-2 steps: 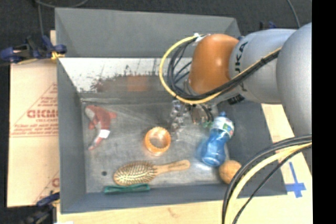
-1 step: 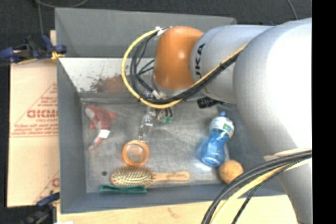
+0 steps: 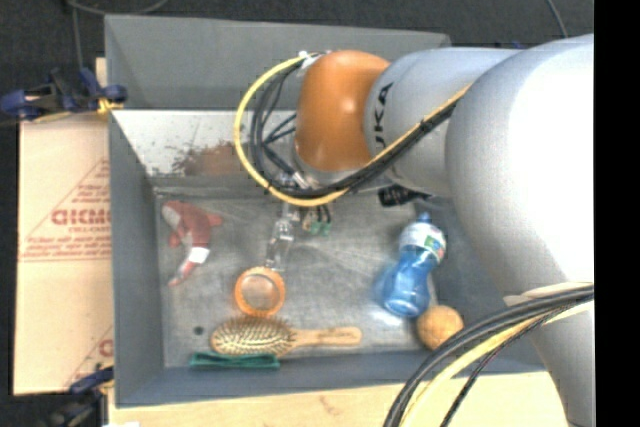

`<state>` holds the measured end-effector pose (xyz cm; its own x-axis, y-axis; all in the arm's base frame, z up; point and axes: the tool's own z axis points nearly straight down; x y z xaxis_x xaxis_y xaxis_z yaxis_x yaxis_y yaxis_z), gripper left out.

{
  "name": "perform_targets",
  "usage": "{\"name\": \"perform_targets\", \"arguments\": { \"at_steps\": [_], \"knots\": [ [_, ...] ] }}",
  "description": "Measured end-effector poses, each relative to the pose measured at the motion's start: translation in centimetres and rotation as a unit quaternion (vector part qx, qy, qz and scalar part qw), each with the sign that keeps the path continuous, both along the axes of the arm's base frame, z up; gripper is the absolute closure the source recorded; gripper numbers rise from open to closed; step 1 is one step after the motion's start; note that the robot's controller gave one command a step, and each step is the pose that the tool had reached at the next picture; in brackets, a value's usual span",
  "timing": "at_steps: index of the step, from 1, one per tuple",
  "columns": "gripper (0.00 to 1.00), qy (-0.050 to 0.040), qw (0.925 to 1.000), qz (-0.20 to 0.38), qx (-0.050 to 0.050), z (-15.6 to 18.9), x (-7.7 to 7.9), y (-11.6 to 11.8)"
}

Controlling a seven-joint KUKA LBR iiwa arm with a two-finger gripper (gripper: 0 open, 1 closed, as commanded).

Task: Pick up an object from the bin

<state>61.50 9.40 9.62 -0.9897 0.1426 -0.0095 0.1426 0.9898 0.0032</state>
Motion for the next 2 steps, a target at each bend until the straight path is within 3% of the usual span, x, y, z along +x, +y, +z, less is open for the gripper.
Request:
{"name": "perform_targets", "arguments": {
  "at_steps": [1, 2],
  "knots": [
    [0.00, 0.0053, 0.9997, 0.023, -0.001, 5.1, 1.6, -5.0],
    [0.00, 0.0004, 0.9996, 0.029, -0.002, 3.8, -3.8, -3.7]
  ]
}}
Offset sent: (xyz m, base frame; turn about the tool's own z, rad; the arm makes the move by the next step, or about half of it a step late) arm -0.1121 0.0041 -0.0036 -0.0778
